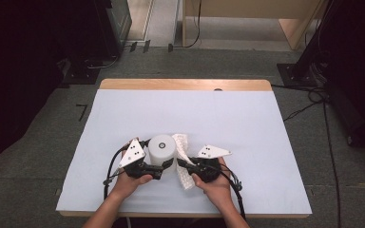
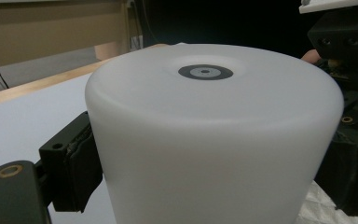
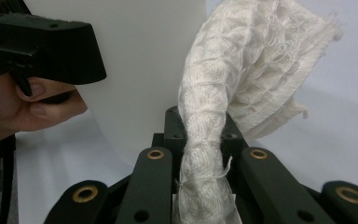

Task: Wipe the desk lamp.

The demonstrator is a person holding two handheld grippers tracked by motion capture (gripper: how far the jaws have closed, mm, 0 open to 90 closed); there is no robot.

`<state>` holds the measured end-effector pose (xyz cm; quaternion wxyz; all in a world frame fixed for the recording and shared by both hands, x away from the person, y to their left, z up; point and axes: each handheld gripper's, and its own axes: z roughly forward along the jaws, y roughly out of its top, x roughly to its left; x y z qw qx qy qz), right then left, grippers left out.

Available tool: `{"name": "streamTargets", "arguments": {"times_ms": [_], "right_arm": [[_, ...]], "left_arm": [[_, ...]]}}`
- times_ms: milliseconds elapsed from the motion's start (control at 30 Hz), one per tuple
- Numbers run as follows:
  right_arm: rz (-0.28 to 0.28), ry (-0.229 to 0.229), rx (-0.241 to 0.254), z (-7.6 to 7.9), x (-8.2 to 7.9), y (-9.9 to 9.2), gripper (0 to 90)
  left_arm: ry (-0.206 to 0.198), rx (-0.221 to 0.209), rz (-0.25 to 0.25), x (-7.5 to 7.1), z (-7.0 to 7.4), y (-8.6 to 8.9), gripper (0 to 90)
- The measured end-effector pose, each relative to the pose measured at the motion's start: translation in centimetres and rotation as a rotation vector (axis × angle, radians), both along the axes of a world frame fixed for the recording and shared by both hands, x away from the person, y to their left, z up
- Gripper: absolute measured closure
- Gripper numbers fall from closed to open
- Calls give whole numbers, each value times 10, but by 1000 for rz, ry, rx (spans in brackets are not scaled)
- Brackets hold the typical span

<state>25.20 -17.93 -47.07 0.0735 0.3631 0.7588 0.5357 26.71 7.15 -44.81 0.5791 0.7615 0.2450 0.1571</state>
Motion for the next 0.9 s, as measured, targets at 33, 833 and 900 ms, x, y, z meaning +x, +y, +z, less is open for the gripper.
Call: {"name": "streamTargets", "arguments": {"times_ms": [33,833,900], "right_arm": [[-2,-2,4,1,0,0,797],[-36,-49,9,17,-2,-10,797],[-62,-46,6,15,0,-14,797]], "left_arm": [[0,3,1,0,0,0,89],[2,-31,21,3,2,7,89],[2,-40,27,4,3,9,89]]}}
